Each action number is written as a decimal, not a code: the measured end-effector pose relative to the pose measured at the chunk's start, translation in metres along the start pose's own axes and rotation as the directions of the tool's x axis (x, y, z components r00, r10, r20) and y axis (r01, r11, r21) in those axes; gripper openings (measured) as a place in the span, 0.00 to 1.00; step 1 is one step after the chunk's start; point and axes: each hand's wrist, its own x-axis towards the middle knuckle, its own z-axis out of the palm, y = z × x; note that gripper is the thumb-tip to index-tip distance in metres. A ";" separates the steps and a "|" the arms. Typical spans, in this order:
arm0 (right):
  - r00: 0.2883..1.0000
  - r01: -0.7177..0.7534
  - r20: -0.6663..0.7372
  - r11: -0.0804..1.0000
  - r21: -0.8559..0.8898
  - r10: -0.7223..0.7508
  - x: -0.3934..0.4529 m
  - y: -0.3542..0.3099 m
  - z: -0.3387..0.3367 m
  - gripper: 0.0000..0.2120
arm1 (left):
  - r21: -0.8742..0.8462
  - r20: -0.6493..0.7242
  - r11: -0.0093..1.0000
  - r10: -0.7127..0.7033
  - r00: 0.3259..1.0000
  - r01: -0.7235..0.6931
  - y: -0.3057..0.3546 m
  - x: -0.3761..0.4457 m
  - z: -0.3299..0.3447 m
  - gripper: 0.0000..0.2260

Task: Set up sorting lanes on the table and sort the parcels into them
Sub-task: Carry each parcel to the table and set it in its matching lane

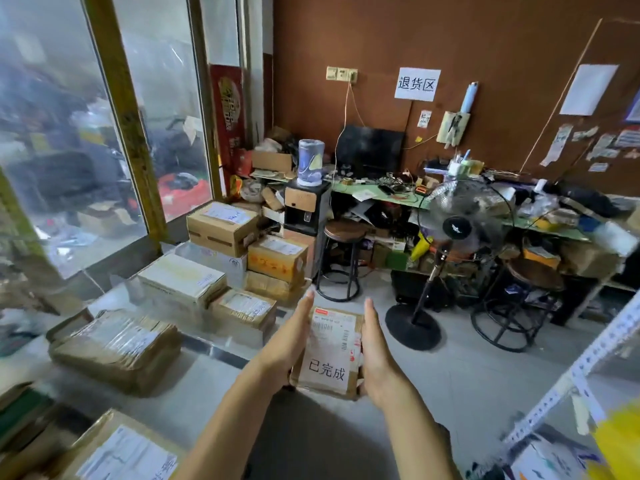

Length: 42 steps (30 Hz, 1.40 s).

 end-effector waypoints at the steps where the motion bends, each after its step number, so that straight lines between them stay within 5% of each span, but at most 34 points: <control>1: 0.999 0.015 0.029 1.000 -0.027 -0.014 0.022 -0.015 -0.006 0.42 | 0.000 -0.034 1.000 -0.003 0.999 0.003 0.010 0.020 0.001 0.23; 10: 0.954 0.133 0.285 0.981 -0.140 -0.089 0.185 -0.117 0.024 0.41 | -0.164 -0.318 0.986 -0.046 0.947 -0.007 0.051 0.141 -0.050 0.24; 18: 0.827 0.189 0.562 0.952 -0.241 -0.022 0.306 -0.181 0.147 0.34 | -0.337 -0.621 0.934 -0.124 0.774 -0.121 0.039 0.223 -0.170 0.25; 27: 0.745 0.303 0.666 0.866 -0.398 0.045 0.389 -0.224 0.267 0.30 | -0.394 -0.745 0.912 -0.244 0.621 -0.114 0.058 0.260 -0.263 0.25; 30: 0.704 0.284 0.689 0.821 -0.495 0.172 0.410 -0.231 0.301 0.37 | -0.428 -0.772 0.896 -0.294 0.564 -0.119 0.057 0.281 -0.294 0.31; 34: 0.676 0.359 0.707 0.745 -0.562 0.208 0.512 -0.195 0.370 0.66 | -0.495 -0.779 0.860 -0.376 0.503 -0.124 0.055 0.301 -0.327 0.31; 36: 0.658 0.352 0.704 0.718 -0.600 0.266 0.566 -0.155 0.408 0.70 | -0.546 -0.759 0.834 -0.453 0.468 -0.077 0.053 0.309 -0.333 0.32; 38: 0.638 0.325 0.688 0.690 -0.647 0.345 0.532 -0.170 0.398 0.72 | -0.603 -0.713 0.797 -0.557 0.425 0.033 0.046 0.320 -0.334 0.35; 42: 0.637 0.395 0.678 0.600 -0.696 0.367 0.472 -0.210 0.370 0.43 | -0.638 -0.700 0.766 -0.617 0.360 0.073 0.039 0.331 -0.334 0.32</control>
